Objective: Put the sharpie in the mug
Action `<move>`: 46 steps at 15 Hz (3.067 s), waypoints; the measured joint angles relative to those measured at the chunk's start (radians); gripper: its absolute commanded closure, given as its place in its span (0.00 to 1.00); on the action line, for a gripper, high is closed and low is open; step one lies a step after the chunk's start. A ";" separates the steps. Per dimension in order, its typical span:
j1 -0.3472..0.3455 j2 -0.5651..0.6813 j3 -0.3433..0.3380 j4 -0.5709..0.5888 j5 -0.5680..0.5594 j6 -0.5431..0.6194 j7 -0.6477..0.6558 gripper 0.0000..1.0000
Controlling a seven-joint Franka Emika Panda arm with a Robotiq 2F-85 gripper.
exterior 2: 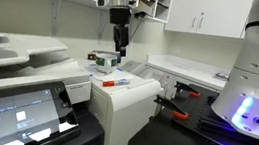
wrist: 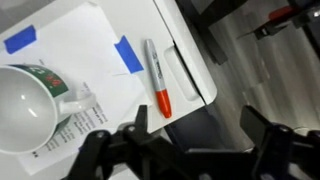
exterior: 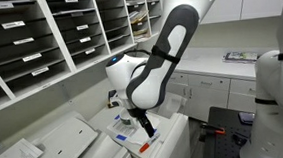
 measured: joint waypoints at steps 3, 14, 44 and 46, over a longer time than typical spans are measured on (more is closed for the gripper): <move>0.000 0.032 0.000 0.031 -0.008 -0.005 -0.001 0.00; -0.073 0.206 0.013 0.020 -0.080 0.241 -0.101 0.00; -0.543 0.388 0.434 0.080 0.072 0.410 -0.476 0.94; -0.676 0.380 0.567 0.078 0.226 0.410 -0.635 0.94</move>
